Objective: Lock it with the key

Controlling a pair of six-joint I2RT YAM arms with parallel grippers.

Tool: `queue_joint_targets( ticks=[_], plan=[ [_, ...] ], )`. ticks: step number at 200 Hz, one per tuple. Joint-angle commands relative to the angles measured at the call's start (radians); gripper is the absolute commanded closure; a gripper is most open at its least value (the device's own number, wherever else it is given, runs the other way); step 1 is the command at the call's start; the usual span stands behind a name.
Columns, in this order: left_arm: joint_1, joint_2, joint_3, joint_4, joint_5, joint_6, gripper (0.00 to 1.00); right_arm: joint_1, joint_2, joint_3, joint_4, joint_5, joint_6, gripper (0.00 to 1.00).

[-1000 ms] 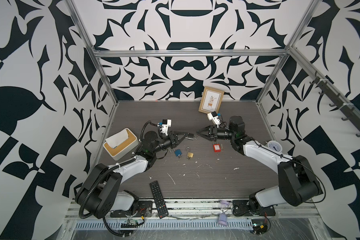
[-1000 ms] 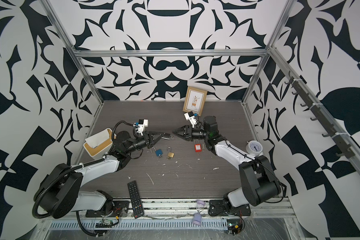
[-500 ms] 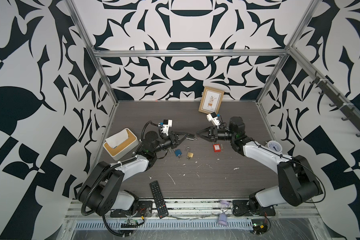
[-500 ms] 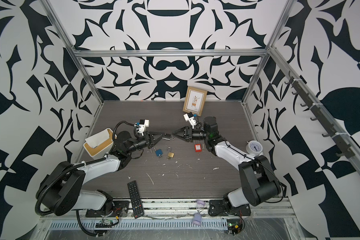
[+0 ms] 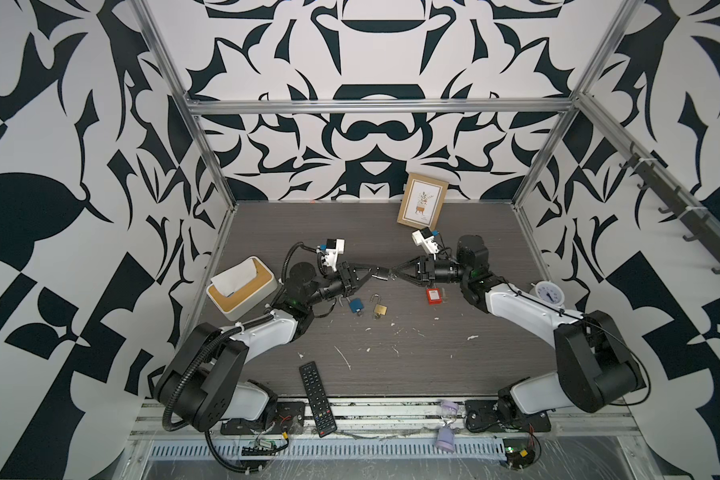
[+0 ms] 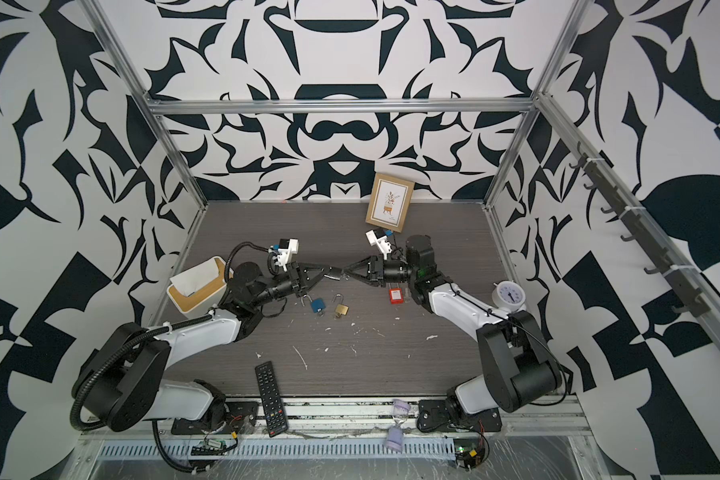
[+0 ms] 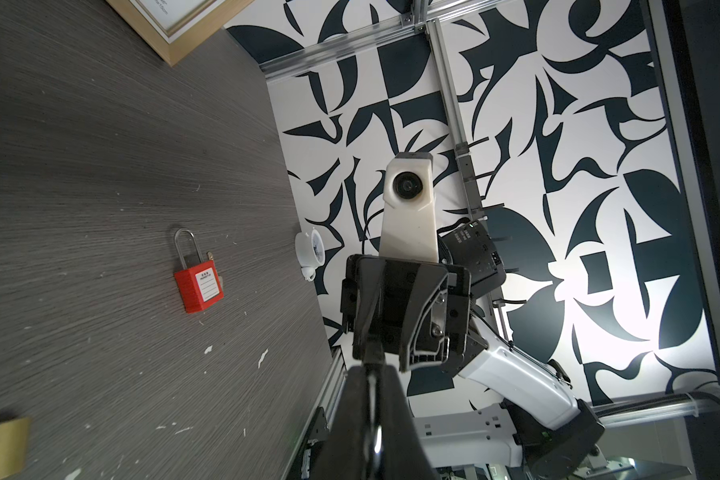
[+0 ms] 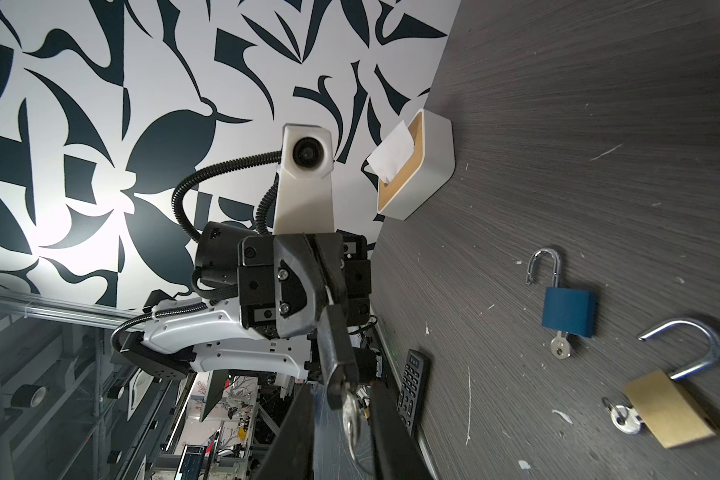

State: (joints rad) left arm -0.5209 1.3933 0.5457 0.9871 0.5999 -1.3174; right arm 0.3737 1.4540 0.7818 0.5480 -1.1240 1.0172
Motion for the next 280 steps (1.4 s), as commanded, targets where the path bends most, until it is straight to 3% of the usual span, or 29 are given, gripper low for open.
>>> queue_joint_targets(
  ticks=[1, 60, 155, 280],
  plan=[
    [0.003, 0.002, 0.023, 0.065, 0.008, -0.008, 1.0, 0.013, -0.013, -0.003, 0.027, -0.027, -0.016, 0.75],
    [0.003, 0.005, 0.021, 0.071, 0.015, -0.01, 1.0, 0.02, -0.01, -0.004, 0.033, -0.024, -0.008, 0.81],
    [0.002, 0.005, 0.009, 0.081, 0.012, -0.013, 1.0, 0.019, -0.001, -0.015, 0.057, -0.015, 0.01, 1.0],
    [0.011, 0.009, 0.005, 0.083, -0.002, -0.004, 1.0, -0.073, -0.017, -0.117, 0.268, -0.054, 0.155, 1.0]
  ],
)
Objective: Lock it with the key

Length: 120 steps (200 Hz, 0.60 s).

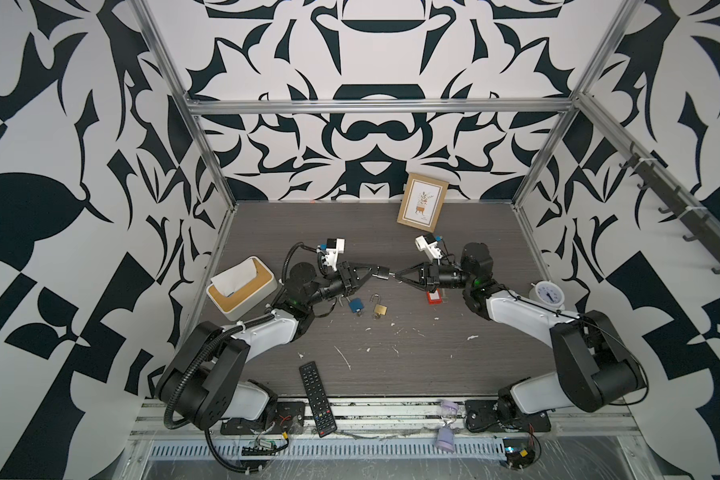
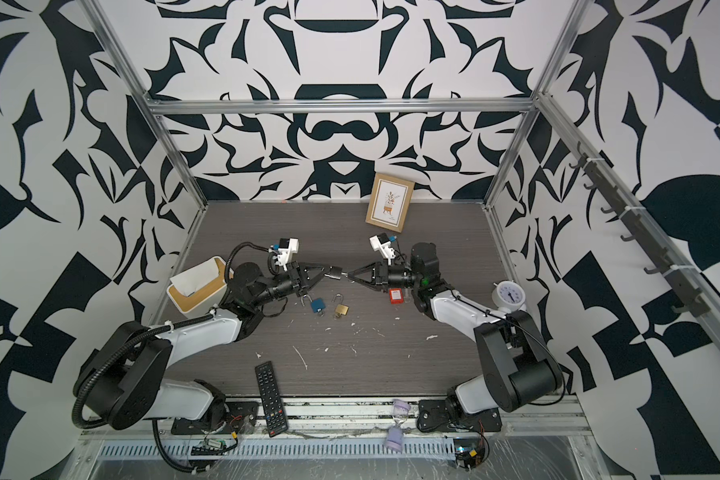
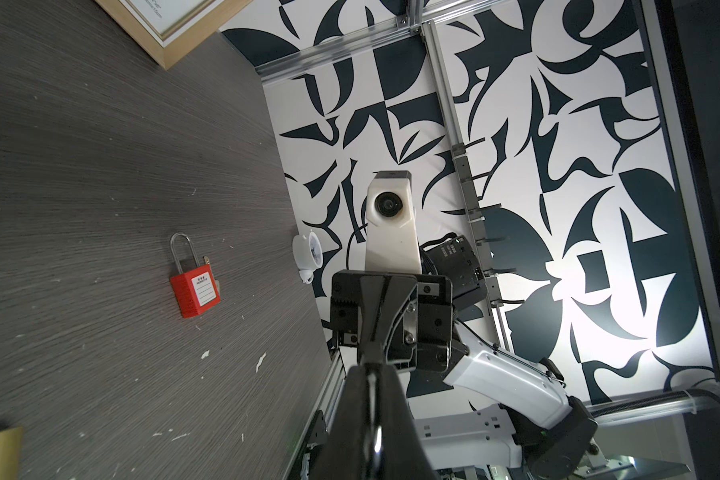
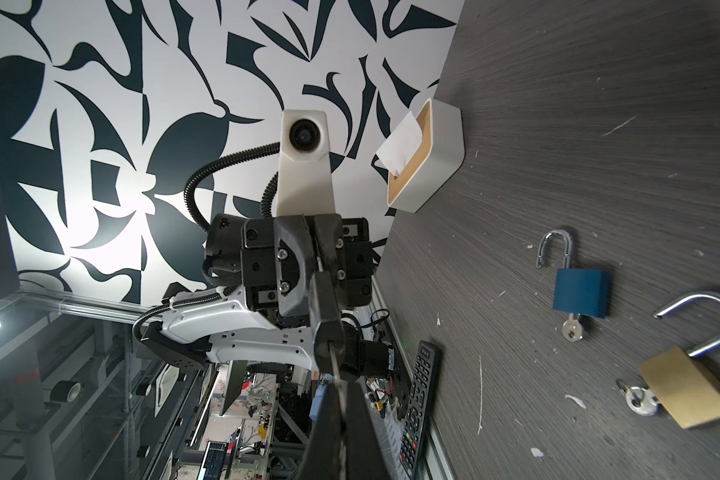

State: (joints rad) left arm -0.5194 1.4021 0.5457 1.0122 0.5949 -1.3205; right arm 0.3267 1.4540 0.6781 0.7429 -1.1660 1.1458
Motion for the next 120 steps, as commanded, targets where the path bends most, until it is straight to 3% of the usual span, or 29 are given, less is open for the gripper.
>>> queue_joint_targets(
  ticks=[1, 25, 38, 52, 79, 120],
  plan=[
    [0.009, 0.001, 0.005, 0.057, 0.003, -0.001, 1.0, -0.027, -0.017, -0.013, 0.073, -0.012, 0.026, 1.0],
    [0.039, -0.002, -0.001, 0.048, 0.021, 0.01, 1.0, -0.044, -0.034, -0.038, -0.04, 0.073, -0.026, 1.0],
    [0.059, -0.009, 0.005, -0.006, 0.037, 0.046, 1.0, -0.036, -0.054, -0.049, -0.245, 0.246, -0.097, 1.0],
    [0.071, -0.012, 0.015, -0.055, 0.042, 0.094, 1.0, 0.021, -0.085, -0.086, -0.333, 0.501, -0.125, 1.0],
    [0.072, 0.01, 0.085, -0.187, 0.078, 0.212, 1.0, 0.148, -0.092, -0.197, -0.22, 0.899, -0.007, 1.0],
    [0.072, 0.11, 0.18, -0.223, 0.182, 0.26, 1.0, 0.219, -0.005, -0.264, -0.085, 1.103, 0.101, 1.0]
  ],
)
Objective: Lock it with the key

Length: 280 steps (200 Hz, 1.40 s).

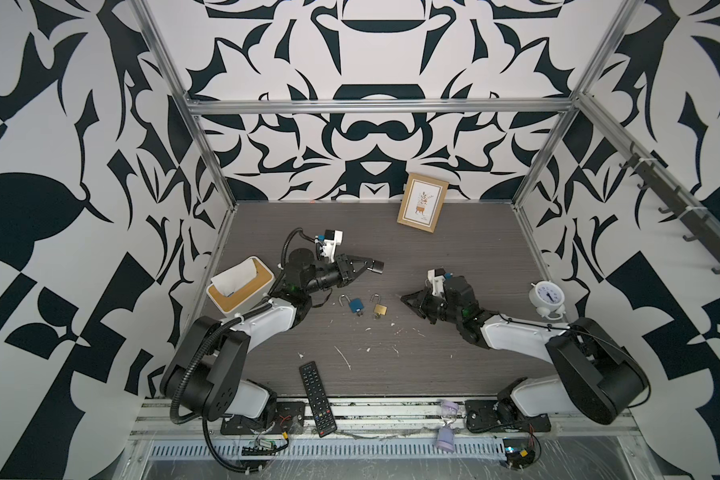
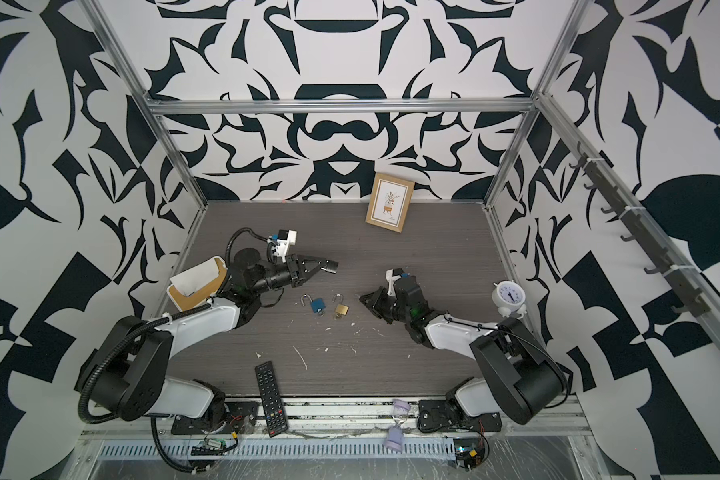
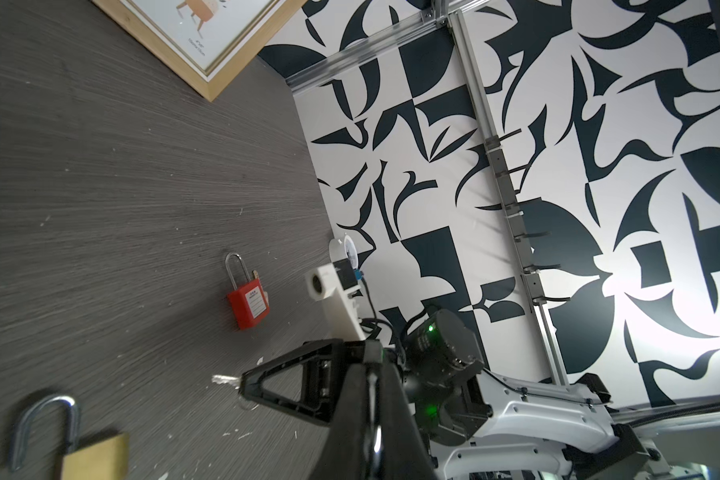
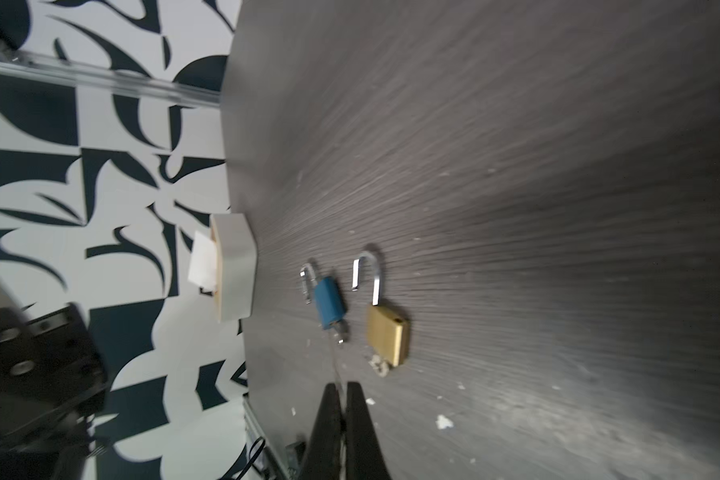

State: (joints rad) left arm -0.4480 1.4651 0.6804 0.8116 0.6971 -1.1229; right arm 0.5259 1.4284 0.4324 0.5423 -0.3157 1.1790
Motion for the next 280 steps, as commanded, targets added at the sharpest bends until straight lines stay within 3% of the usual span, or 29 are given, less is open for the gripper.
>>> queue_joint_targets(
  ticks=[1, 32, 81, 111, 134, 168, 195, 225, 241, 280],
  plan=[
    [0.0, 0.05, 0.046, -0.022, 0.082, 0.062, 1.0, 0.02, 0.022, -0.021, 0.12, 0.258, 0.068, 1.0],
    [0.001, 0.094, 0.05, -0.018, 0.101, 0.083, 1.0, 0.025, 0.058, -0.09, 0.217, 0.36, 0.103, 1.0],
    [-0.008, 0.147, 0.083, -0.076, 0.126, 0.127, 1.0, 0.025, 0.124, -0.095, 0.244, 0.392, 0.116, 1.0],
    [-0.028, 0.146, 0.169, -0.318, 0.128, 0.276, 1.0, 0.025, 0.186, -0.078, 0.257, 0.362, 0.13, 0.94],
    [-0.038, 0.113, 0.225, -0.517, 0.051, 0.412, 1.0, 0.024, 0.219, -0.102, 0.3, 0.375, 0.163, 0.87],
    [-0.048, 0.108, 0.326, -0.753, 0.007, 0.579, 1.0, 0.024, 0.194, -0.117, 0.278, 0.397, 0.174, 0.71],
    [-0.049, 0.169, 0.44, -0.95, 0.0, 0.701, 1.0, 0.026, 0.076, -0.117, 0.126, 0.44, 0.157, 0.61],
    [-0.054, 0.297, 0.57, -1.085, 0.074, 0.841, 1.0, 0.026, -0.136, -0.097, -0.141, 0.494, 0.101, 0.55],
    [-0.077, 0.364, 0.629, -1.135, 0.125, 0.923, 1.0, 0.026, -0.258, -0.102, -0.235, 0.531, 0.07, 0.54],
    [-0.153, 0.61, 0.886, -1.435, 0.193, 1.147, 1.0, 0.025, -0.562, -0.109, -0.453, 0.594, 0.002, 0.52]
  ],
)
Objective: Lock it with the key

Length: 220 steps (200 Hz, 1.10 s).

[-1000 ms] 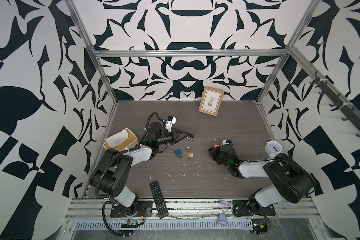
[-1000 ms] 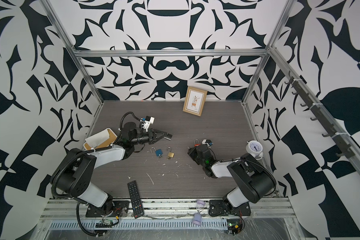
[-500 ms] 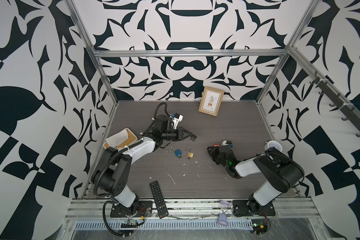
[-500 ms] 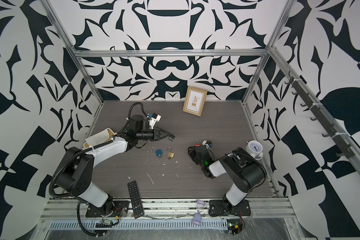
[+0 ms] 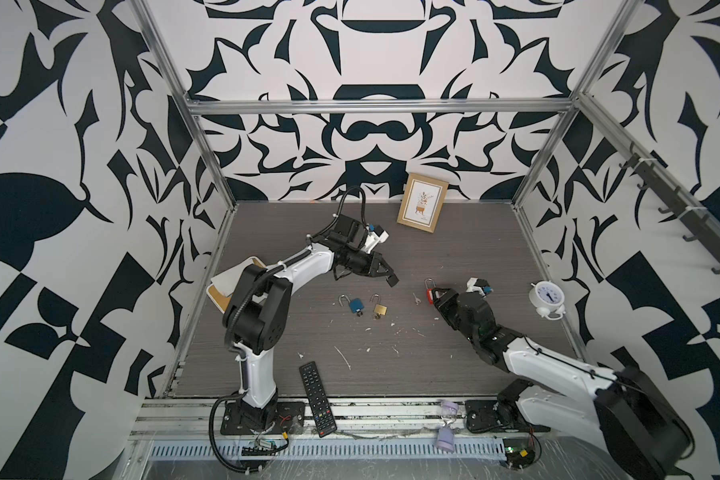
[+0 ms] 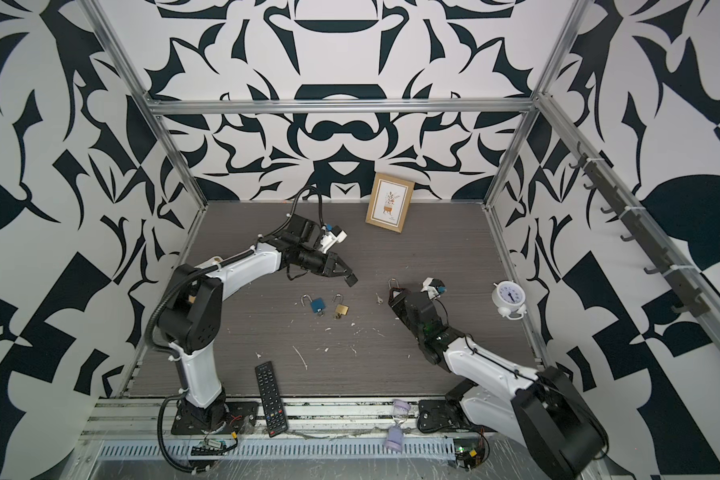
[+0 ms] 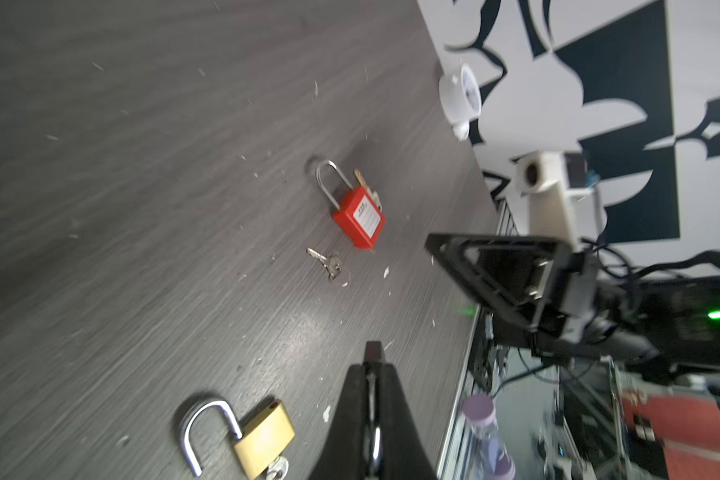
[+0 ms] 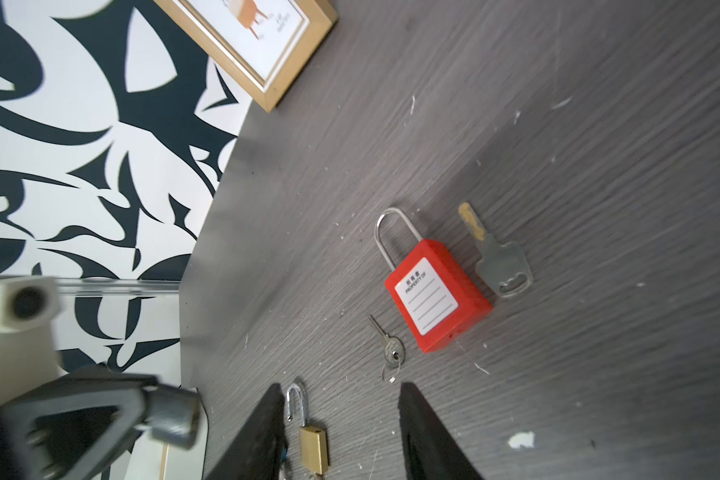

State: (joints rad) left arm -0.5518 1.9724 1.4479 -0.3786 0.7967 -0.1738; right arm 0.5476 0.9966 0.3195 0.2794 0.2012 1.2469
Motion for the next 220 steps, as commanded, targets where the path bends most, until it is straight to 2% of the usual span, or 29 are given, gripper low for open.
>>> queue_joint_targets(
  ticks=[1, 31, 46, 98, 114, 130, 166, 194, 220],
  plan=[
    [-0.05, 0.108, 0.125, -0.251, 0.096, 0.201, 1.0, 0.003, -0.135, 0.003, -0.192, 0.079, -0.067, 0.52],
    [-0.076, 0.261, 0.268, -0.341, 0.115, 0.239, 1.0, 0.001, -0.235, -0.002, -0.26, 0.08, -0.098, 0.52],
    [-0.079, 0.309, 0.314, -0.359, 0.135, 0.25, 1.0, 0.001, -0.246, -0.003, -0.278, 0.071, -0.105, 0.52],
    [-0.085, 0.403, 0.418, -0.433, 0.091, 0.275, 1.0, -0.02, -0.234, -0.017, -0.249, 0.021, -0.129, 0.52],
    [-0.089, 0.418, 0.445, -0.446, 0.078, 0.283, 0.76, -0.02, -0.224, -0.011, -0.249, 0.012, -0.137, 0.52],
    [-0.098, 0.435, 0.475, -0.473, 0.048, 0.287, 0.64, -0.022, -0.212, -0.007, -0.24, 0.005, -0.146, 0.52],
    [-0.111, 0.472, 0.552, -0.52, -0.012, 0.293, 0.6, -0.025, -0.182, 0.008, -0.227, 0.001, -0.161, 0.53],
    [-0.107, 0.424, 0.537, -0.42, -0.137, 0.255, 0.57, -0.026, -0.159, 0.027, -0.234, -0.042, -0.185, 0.53],
    [-0.088, 0.391, 0.583, -0.396, -0.193, 0.232, 0.54, -0.025, -0.144, 0.054, -0.255, -0.049, -0.219, 0.53]
  ],
)
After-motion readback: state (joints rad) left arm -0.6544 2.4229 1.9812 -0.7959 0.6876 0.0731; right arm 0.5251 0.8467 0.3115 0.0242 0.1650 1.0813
